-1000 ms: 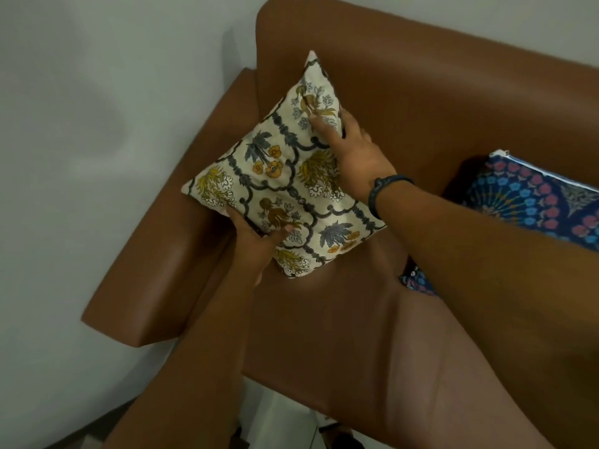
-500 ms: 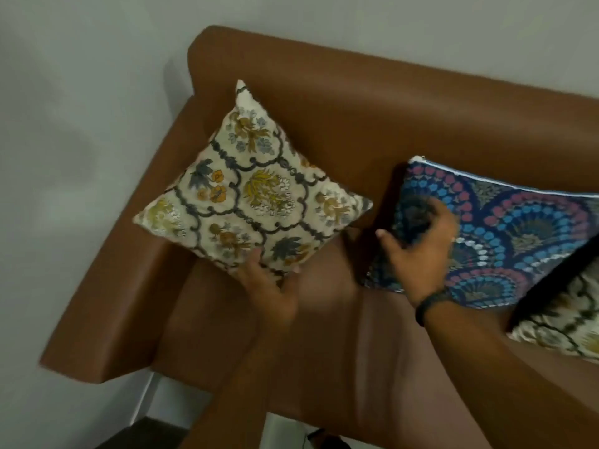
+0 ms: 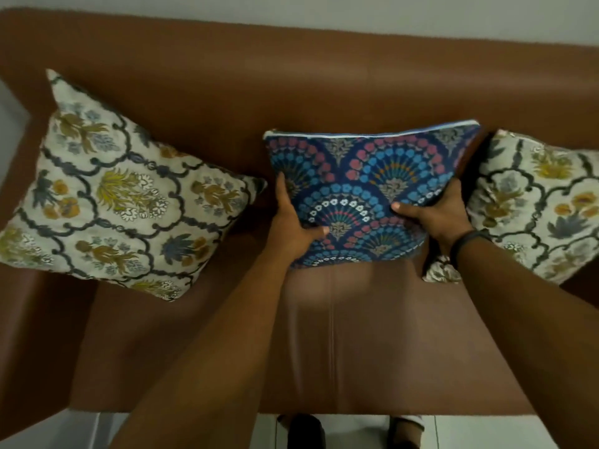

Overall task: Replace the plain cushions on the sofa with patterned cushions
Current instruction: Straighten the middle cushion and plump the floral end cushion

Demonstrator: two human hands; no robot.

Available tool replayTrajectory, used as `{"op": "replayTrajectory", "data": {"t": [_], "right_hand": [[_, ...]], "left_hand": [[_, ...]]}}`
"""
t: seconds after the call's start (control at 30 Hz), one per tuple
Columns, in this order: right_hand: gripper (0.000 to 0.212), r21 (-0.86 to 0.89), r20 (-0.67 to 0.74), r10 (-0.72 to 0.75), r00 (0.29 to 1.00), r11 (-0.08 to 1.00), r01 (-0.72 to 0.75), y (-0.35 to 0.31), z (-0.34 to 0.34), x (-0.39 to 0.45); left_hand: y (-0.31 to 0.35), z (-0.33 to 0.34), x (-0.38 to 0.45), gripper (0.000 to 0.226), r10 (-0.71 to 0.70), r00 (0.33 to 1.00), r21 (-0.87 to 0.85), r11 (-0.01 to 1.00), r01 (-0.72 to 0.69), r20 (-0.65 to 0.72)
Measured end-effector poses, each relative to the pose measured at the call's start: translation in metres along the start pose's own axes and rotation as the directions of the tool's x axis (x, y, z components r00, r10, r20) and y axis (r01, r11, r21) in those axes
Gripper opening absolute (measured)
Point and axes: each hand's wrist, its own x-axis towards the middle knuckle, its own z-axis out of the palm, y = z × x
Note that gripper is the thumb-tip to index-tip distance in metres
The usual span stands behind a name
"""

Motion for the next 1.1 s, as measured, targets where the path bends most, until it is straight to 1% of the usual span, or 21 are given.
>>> {"op": "replayTrajectory", "data": {"t": [0.03, 0.07, 0.13, 0.2, 0.27, 0.37, 0.43, 0.5, 0.6, 0.63, 0.7, 0.73, 0.77, 0.8, 0.83, 0.9, 0.93, 0.97, 1.0, 1.07, 1.1], "right_hand": [[0.095, -0.029, -0.02, -0.063, 0.998, 0.998, 0.062, -0.008, -0.001, -0.004], [0.091, -0.062, -0.037, -0.141, 0.989, 0.988, 0.139, -0.019, -0.002, -0.01], [0.097, -0.2, -0.069, -0.329, 0.942, 0.929, 0.31, -0.045, -0.007, -0.02], [0.104, -0.412, -0.061, -0.463, 0.884, 0.819, 0.4, -0.068, -0.01, -0.026], [0.106, -0.575, -0.019, -0.45, 0.893, 0.735, 0.359, -0.083, -0.009, -0.027], [0.106, -0.668, 0.075, -0.308, 0.948, 0.691, 0.278, -0.085, -0.004, -0.017], [0.106, -0.638, 0.119, -0.241, 0.963, 0.725, 0.26, -0.08, -0.004, -0.01], [0.108, -0.599, 0.137, -0.234, 0.962, 0.754, 0.269, -0.07, -0.003, -0.006], [0.114, -0.544, 0.203, -0.219, 0.954, 0.785, 0.296, -0.059, -0.005, 0.0], [0.116, -0.488, 0.23, -0.216, 0.949, 0.818, 0.304, -0.054, -0.012, 0.0], [0.116, -0.336, 0.248, -0.213, 0.945, 0.896, 0.29, -0.034, -0.034, -0.009], [0.112, -0.276, 0.23, -0.192, 0.954, 0.927, 0.253, -0.017, -0.051, -0.014], [0.106, -0.229, 0.196, -0.153, 0.969, 0.953, 0.197, 0.003, -0.071, -0.02], [0.101, -0.172, 0.144, -0.083, 0.986, 0.979, 0.108, 0.025, -0.094, -0.028], [0.096, -0.086, 0.069, 0.021, 0.997, 0.996, -0.015, 0.05, -0.118, -0.037], [0.085, 0.12, -0.094, 0.256, 0.962, 0.962, -0.244, 0.098, -0.182, -0.05], [0.08, 0.193, -0.167, 0.326, 0.931, 0.936, -0.293, 0.115, -0.206, -0.05], [0.08, 0.223, -0.23, 0.36, 0.904, 0.924, -0.311, 0.13, -0.227, -0.045], [0.088, 0.24, -0.262, 0.374, 0.89, 0.918, -0.315, 0.142, -0.251, -0.033], [0.103, 0.252, -0.238, 0.353, 0.905, 0.922, -0.293, 0.155, -0.296, -0.002], [0.105, 0.243, -0.215, 0.324, 0.921, 0.931, -0.271, 0.158, -0.313, 0.015]], "left_hand": [[-0.003, 0.001, -0.006, 0.142, -0.021, 0.998, -0.054, 0.998, 0.019, -0.052], [-0.006, 0.002, -0.012, 0.14, -0.051, 0.994, -0.113, 0.993, 0.04, -0.093], [-0.012, 0.007, -0.025, 0.139, -0.122, 0.986, -0.272, 0.958, 0.086, -0.118], [-0.015, 0.016, -0.035, 0.137, -0.179, 0.977, -0.391, 0.912, 0.121, -0.115], [-0.016, 0.029, -0.038, 0.135, -0.209, 0.973, -0.413, 0.898, 0.15, -0.101], [-0.019, 0.042, -0.034, 0.136, -0.249, 0.964, -0.414, 0.89, 0.19, -0.092], [-0.024, 0.044, -0.031, 0.135, -0.254, 0.96, -0.407, 0.894, 0.189, -0.113], [-0.027, 0.045, -0.027, 0.133, -0.232, 0.964, -0.385, 0.908, 0.167, -0.129], [-0.024, 0.046, -0.023, 0.128, -0.184, 0.964, -0.197, 0.969, 0.147, -0.189], [-0.019, 0.051, -0.027, 0.125, -0.189, 0.949, -0.106, 0.98, 0.168, -0.251], [-0.01, 0.069, -0.042, 0.111, -0.169, 0.868, 0.059, 0.973, 0.221, -0.466], [-0.003, 0.086, -0.054, 0.098, -0.094, 0.819, 0.157, 0.963, 0.219, -0.566], [0.007, 0.108, -0.067, 0.084, -0.002, 0.801, 0.237, 0.955, 0.18, -0.598], [0.02, 0.133, -0.078, 0.073, 0.084, 0.826, 0.281, 0.955, 0.093, -0.558], [0.034, 0.159, -0.087, 0.065, 0.173, 0.873, 0.304, 0.952, -0.03, -0.456], [0.066, 0.222, -0.097, 0.061, 0.306, 0.937, 0.314, 0.918, -0.243, -0.169], [0.081, 0.245, -0.096, 0.067, 0.326, 0.945, 0.325, 0.897, -0.3, -0.03], [0.093, 0.264, -0.09, 0.077, 0.335, 0.939, 0.35, 0.873, -0.34, 0.075], [0.106, 0.284, -0.081, 0.088, 0.327, 0.933, 0.384, 0.851, -0.359, 0.149], [0.129, 0.327, -0.061, 0.11, 0.241, 0.944, 0.439, 0.84, -0.318, 0.224], [0.139, 0.347, -0.05, 0.117, 0.199, 0.953, 0.465, 0.837, -0.287, 0.231]]}}
